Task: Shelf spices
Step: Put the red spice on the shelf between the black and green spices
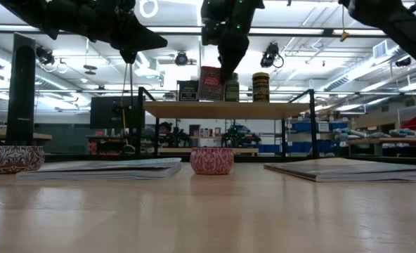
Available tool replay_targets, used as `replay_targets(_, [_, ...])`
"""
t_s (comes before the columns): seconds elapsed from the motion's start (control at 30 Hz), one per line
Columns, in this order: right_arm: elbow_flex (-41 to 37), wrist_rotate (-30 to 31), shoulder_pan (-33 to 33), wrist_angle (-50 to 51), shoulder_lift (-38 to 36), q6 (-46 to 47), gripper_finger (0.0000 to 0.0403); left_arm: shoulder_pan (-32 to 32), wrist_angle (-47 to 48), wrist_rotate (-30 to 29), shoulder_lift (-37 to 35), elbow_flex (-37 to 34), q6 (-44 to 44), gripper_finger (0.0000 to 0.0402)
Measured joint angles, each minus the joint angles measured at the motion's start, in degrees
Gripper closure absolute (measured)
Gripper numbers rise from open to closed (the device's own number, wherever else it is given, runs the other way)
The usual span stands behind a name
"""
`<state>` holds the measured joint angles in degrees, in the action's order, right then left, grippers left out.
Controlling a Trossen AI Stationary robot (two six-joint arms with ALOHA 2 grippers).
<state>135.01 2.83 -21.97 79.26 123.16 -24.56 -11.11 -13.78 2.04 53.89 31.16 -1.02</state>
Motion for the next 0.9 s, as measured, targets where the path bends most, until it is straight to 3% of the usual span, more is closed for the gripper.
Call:
replay_targets(0.2, [-0.09, 0.07, 0.17, 0.04, 0.34, -0.22, 0.0194, -0.02, 0.0, 0.0, 0.0, 0.0, -0.11, 0.0401])
replay_targets(0.37, [0.0, 0.45, 0.86, -1.6, -0.07, -0.26, 0.0125, -0.02, -0.02, 0.0, -0.01, 0.0, -0.17, 0.0401])
replay_targets(0.47, [0.01, 0.59, 1.26, -2.37, -0.37, -0.67, 0.0105, -0.02, 0.0, 0.0, 0.0, 0.0, -0.2, 0.0401])
replay_targets(0.73, [-0.01, 6.97, 2.94, -3.73, -1.69, -2.75, 0.01, -0.01, 0.02, 0.0, -0.01, 0.0, -0.22, 0.0401])
replay_targets(0.9, [-0.01, 7.23, 4.62, -6.7, -4.37, -3.13, 0.0099, -0.02, 0.02, 0.0, 0.0, 0.0, -0.24, 0.0401])
